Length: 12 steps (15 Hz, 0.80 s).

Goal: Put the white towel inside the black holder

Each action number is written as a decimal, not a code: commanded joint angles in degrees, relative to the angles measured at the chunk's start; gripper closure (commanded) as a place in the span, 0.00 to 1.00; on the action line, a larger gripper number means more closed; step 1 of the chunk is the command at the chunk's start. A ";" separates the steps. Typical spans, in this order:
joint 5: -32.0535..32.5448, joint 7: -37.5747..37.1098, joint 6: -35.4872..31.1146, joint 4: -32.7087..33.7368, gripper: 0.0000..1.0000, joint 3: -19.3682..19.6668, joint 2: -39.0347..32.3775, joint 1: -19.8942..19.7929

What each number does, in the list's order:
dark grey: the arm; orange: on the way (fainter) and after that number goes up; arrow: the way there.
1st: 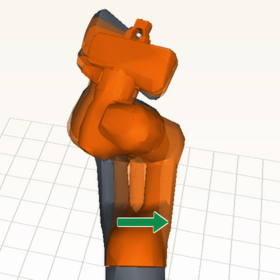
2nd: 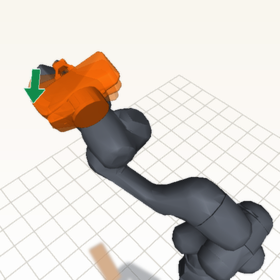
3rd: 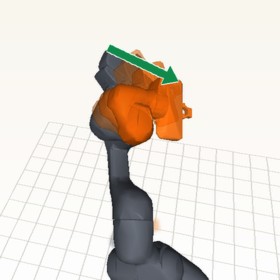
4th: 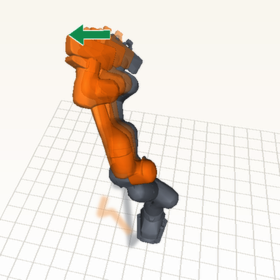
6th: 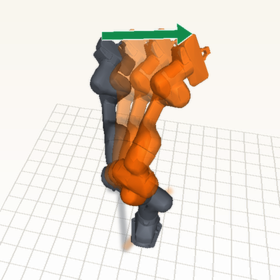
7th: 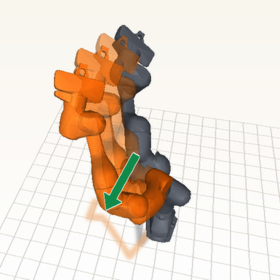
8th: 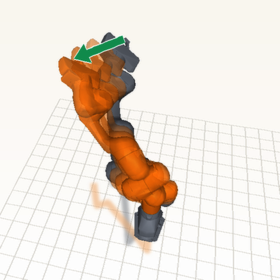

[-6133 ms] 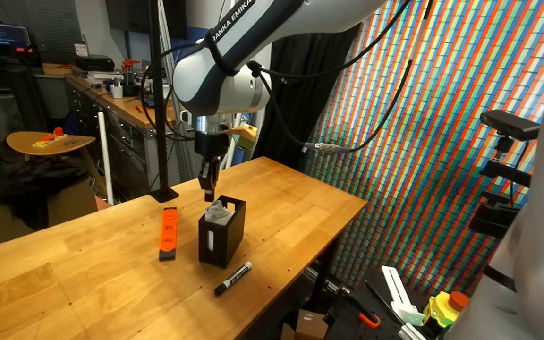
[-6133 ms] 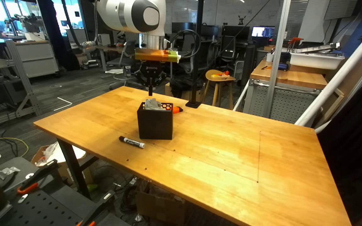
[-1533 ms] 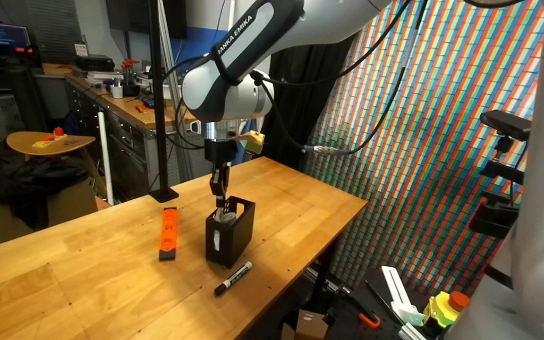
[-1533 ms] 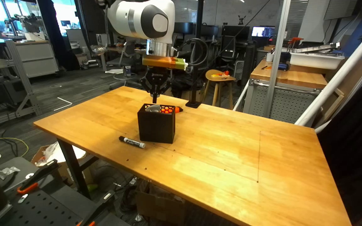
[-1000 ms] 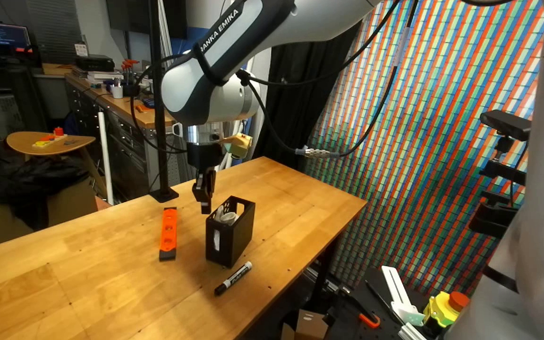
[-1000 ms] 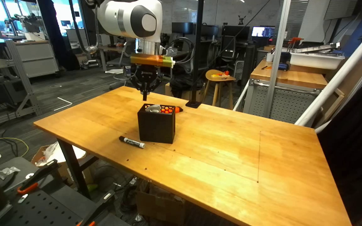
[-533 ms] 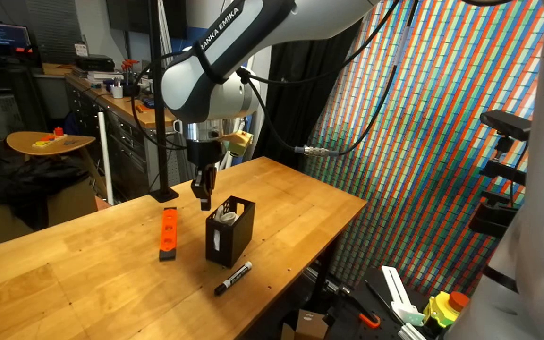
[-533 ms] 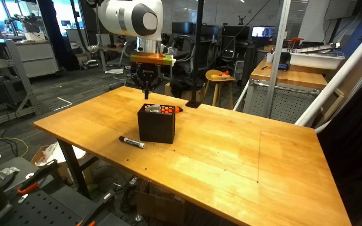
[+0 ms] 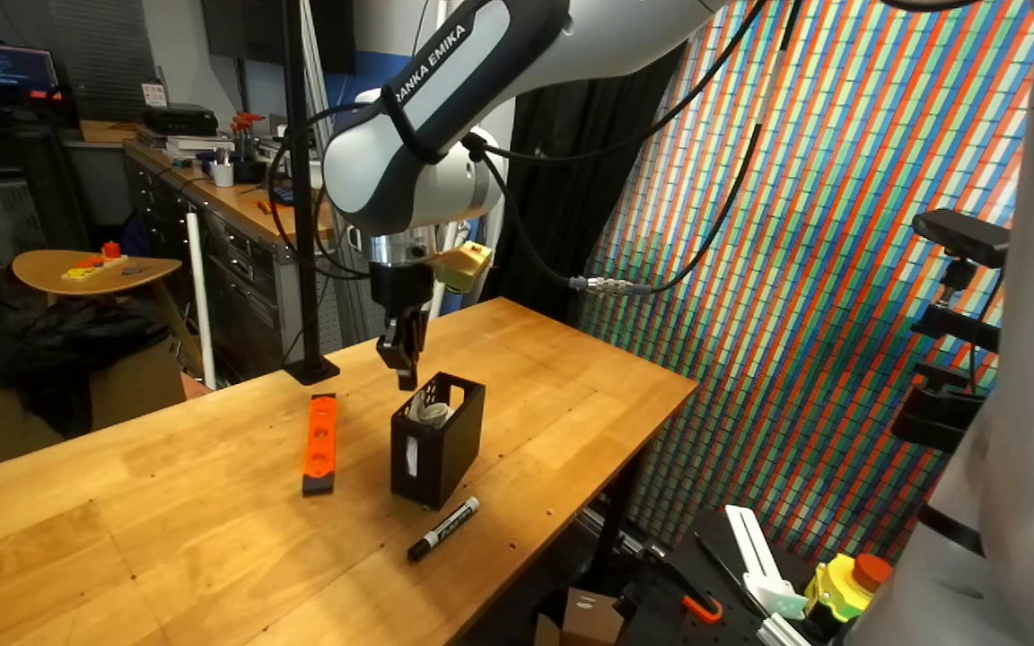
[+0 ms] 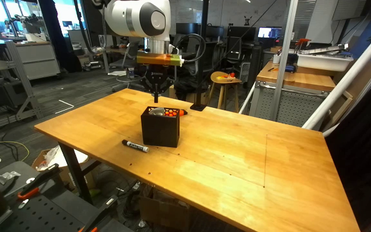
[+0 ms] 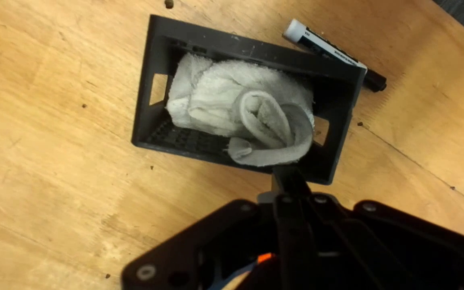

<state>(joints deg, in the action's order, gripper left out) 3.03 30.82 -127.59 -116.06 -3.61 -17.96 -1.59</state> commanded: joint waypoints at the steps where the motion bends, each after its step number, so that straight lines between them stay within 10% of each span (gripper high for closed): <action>1: 1.87 -3.83 -0.27 -0.46 1.00 0.75 1.09 0.09; 12: 1.64 -5.30 -0.77 -3.26 1.00 1.15 1.77 -0.54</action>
<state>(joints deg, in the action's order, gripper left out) 3.68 26.57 -127.60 -117.49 -2.74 -17.93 -1.86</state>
